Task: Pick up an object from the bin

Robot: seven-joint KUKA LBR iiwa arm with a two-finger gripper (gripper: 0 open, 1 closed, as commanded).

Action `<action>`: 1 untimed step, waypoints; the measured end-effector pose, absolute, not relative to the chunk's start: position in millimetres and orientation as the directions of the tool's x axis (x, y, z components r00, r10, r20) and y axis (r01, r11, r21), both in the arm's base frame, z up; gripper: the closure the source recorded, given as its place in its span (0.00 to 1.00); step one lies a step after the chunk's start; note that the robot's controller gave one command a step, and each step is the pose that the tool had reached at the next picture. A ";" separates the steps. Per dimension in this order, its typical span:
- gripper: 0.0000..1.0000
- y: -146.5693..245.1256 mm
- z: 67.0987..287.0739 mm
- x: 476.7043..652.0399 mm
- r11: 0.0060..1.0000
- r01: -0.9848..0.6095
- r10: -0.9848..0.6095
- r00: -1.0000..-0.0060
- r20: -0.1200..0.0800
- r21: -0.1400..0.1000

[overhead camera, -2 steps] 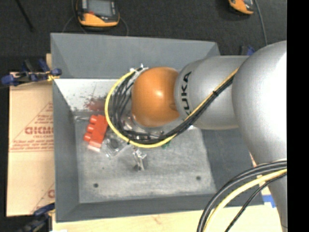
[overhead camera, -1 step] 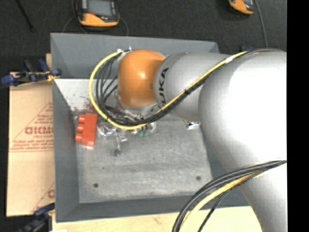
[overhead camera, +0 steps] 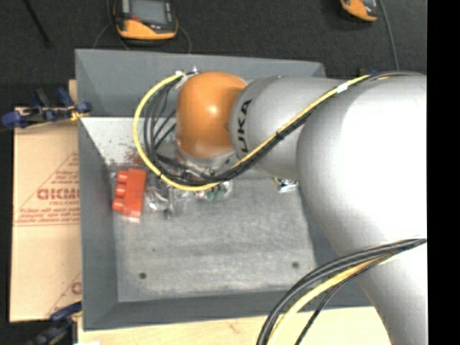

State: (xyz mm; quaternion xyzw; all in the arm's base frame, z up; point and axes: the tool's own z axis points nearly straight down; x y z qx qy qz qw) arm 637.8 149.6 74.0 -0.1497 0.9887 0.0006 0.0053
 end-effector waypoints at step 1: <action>1.00 149.5 74.0 637.8 0.956 -0.295 -0.295 -0.955 -0.011 0.000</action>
Offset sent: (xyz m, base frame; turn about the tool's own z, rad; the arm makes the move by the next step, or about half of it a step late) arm 0.0000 0.0000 0.0000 0.0000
